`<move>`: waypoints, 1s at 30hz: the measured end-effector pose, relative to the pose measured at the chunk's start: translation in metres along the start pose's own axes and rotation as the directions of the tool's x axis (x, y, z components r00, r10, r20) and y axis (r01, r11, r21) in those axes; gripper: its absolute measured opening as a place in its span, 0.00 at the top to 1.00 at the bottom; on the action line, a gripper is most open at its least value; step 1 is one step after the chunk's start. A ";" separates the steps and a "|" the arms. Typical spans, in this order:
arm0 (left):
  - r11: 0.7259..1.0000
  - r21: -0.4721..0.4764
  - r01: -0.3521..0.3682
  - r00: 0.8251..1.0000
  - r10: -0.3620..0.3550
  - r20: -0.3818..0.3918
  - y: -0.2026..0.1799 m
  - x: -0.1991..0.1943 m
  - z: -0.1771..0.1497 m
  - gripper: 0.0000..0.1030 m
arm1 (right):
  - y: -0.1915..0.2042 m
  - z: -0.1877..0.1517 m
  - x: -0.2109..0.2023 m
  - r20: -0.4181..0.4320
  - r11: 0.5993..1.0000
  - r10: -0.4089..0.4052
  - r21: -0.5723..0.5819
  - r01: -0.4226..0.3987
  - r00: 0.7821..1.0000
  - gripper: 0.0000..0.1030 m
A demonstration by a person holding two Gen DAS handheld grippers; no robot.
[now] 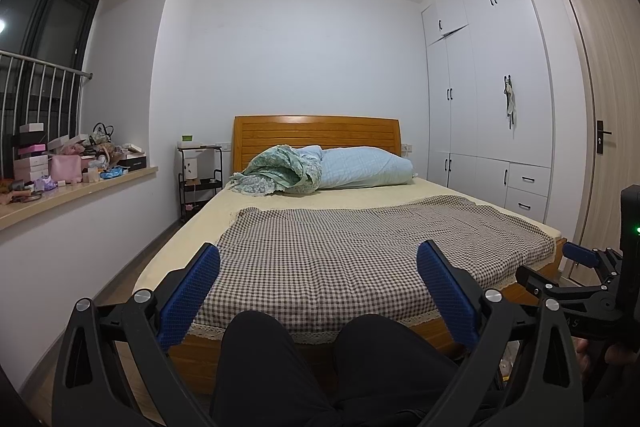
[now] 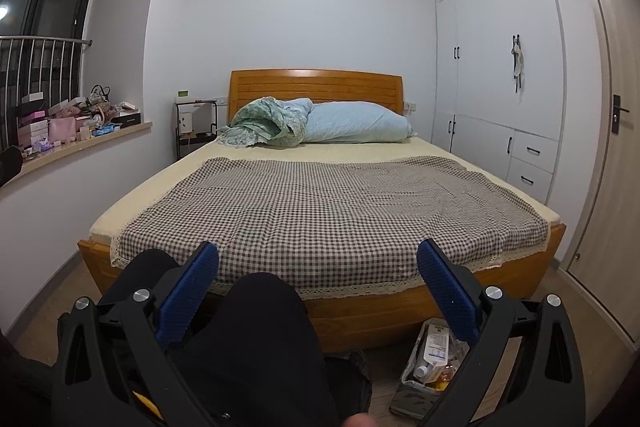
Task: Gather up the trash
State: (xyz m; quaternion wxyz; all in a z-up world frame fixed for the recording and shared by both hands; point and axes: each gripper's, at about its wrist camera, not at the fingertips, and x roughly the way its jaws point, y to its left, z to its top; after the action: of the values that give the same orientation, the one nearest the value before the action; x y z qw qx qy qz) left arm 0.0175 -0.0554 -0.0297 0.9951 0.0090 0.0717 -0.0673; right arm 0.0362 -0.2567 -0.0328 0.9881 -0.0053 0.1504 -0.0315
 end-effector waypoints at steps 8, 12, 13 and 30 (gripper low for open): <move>1.000 0.002 -0.009 1.000 0.009 0.006 -0.008 -0.005 0.001 0.07 | 0.001 -0.001 -0.001 0.005 1.000 0.014 -0.011 -0.014 1.000 0.08; 1.000 0.002 -0.008 1.000 0.008 0.006 -0.008 -0.005 0.001 0.07 | 0.000 -0.001 -0.001 0.002 1.000 0.015 -0.012 -0.015 1.000 0.08; 1.000 0.002 -0.008 1.000 0.008 0.006 -0.008 -0.005 0.001 0.07 | 0.000 -0.001 -0.001 0.003 1.000 0.016 -0.013 -0.016 1.000 0.08; 1.000 0.011 -0.014 1.000 0.014 0.016 -0.018 -0.013 0.000 0.07 | -0.004 -0.001 -0.001 -0.002 1.000 0.013 -0.006 -0.013 1.000 0.08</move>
State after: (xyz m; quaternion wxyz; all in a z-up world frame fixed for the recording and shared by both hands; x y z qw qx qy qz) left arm 0.0023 -0.0712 -0.0284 0.9960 0.0144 0.0631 -0.0608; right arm 0.0352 -0.2604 -0.0330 0.9881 -0.0071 0.1516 -0.0248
